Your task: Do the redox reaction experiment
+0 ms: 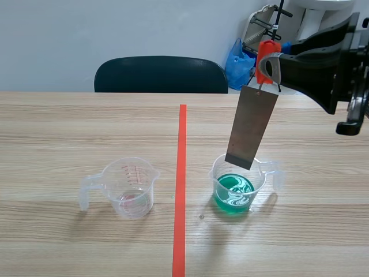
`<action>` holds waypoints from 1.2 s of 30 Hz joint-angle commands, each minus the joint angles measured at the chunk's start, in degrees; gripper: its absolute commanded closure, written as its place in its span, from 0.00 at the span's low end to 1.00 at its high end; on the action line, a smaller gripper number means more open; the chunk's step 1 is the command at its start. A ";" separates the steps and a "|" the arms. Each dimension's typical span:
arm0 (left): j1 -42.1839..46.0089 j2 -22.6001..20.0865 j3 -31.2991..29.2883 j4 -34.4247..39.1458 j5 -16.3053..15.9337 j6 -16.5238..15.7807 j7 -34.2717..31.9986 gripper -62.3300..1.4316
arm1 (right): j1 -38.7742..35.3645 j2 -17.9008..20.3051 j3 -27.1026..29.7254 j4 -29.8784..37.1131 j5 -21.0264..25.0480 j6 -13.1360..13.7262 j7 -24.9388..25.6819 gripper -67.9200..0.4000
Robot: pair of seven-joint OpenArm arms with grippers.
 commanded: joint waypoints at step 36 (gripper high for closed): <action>0.07 0.31 -0.74 0.24 1.01 -0.04 -0.90 0.00 | 0.66 0.28 0.90 0.28 0.83 -0.02 1.25 0.98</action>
